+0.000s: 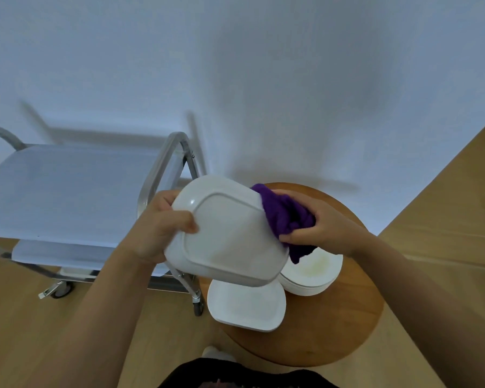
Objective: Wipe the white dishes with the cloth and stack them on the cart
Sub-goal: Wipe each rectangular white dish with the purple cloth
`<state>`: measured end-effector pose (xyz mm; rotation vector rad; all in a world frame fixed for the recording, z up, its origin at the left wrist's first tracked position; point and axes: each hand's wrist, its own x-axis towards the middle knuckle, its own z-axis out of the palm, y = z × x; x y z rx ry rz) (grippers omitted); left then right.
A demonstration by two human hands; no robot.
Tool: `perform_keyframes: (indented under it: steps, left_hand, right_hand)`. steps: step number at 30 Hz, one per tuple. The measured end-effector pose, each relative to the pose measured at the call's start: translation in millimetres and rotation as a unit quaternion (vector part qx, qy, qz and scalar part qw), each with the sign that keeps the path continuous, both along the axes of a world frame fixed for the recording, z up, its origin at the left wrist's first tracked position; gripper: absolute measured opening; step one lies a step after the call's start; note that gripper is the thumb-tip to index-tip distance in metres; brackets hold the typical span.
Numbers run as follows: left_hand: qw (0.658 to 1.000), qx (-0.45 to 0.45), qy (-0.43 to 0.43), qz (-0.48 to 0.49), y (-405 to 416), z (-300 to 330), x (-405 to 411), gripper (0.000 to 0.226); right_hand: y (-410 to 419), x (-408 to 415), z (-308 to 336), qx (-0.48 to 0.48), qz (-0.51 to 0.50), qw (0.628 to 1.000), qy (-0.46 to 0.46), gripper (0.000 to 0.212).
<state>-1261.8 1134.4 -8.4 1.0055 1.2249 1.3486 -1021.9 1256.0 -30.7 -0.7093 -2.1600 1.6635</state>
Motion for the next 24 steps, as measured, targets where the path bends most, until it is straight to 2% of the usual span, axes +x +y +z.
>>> perform_keyframes:
  steps: [3, 6, 9, 11, 14, 16, 18, 21, 22, 24]
  left_hand:
    - [0.999, 0.009, -0.021, 0.04, 2.0, -2.1, 8.8, 0.038]
    - [0.993, 0.02, -0.054, 0.099, 4.7, -8.7, 18.3, 0.038]
    - [0.985, 0.041, -0.098, 0.133, 10.1, -12.5, 24.0, 0.04]
    - [0.981, 0.056, -0.127, 0.133, 14.9, -15.9, 36.5, 0.042]
    - [0.978, 0.055, -0.152, 0.133, 19.6, -23.4, 63.0, 0.038]
    - [0.983, 0.062, -0.14, 0.101, 20.2, -24.4, 66.2, 0.033]
    - [0.988, 0.038, -0.151, 0.017, 16.0, -19.6, 52.6, 0.038]
    - [0.966, -0.065, -0.239, -0.075, 14.3, -12.7, 34.2, 0.062]
    - [0.962, -0.101, -0.241, -0.08, 15.0, -12.8, 35.4, 0.063]
    - [0.964, -0.143, -0.215, -0.058, 15.8, -17.6, 45.2, 0.048]
  right_hand:
    - [-3.9, 4.2, -12.8, -0.075, -0.094, 0.99, 0.069, 0.045]
    - [-11.2, -0.7, -23.4, -0.165, -0.198, 0.957, 0.135, 0.048]
    - [-18.3, -7.7, -30.0, -0.262, -0.297, 0.897, 0.194, 0.041]
    - [-25.2, -18.4, -30.9, -0.292, -0.35, 0.859, 0.232, 0.041]
    - [-34.1, -39.1, -28.4, -0.329, -0.424, 0.781, 0.319, 0.03]
    - [-29.3, -40.1, -21.6, -0.33, -0.459, 0.757, 0.327, 0.025]
    - [-18.4, -28.4, -10.7, -0.313, -0.445, 0.784, 0.299, 0.025]
    - [-6.7, -10.6, 5.5, -0.256, -0.391, 0.852, 0.235, 0.027]
    - [-5.5, -9.2, 8.7, -0.23, -0.372, 0.873, 0.215, 0.019]
    - [-4.6, -13.0, 14.1, -0.168, -0.35, 0.904, 0.178, 0.007]
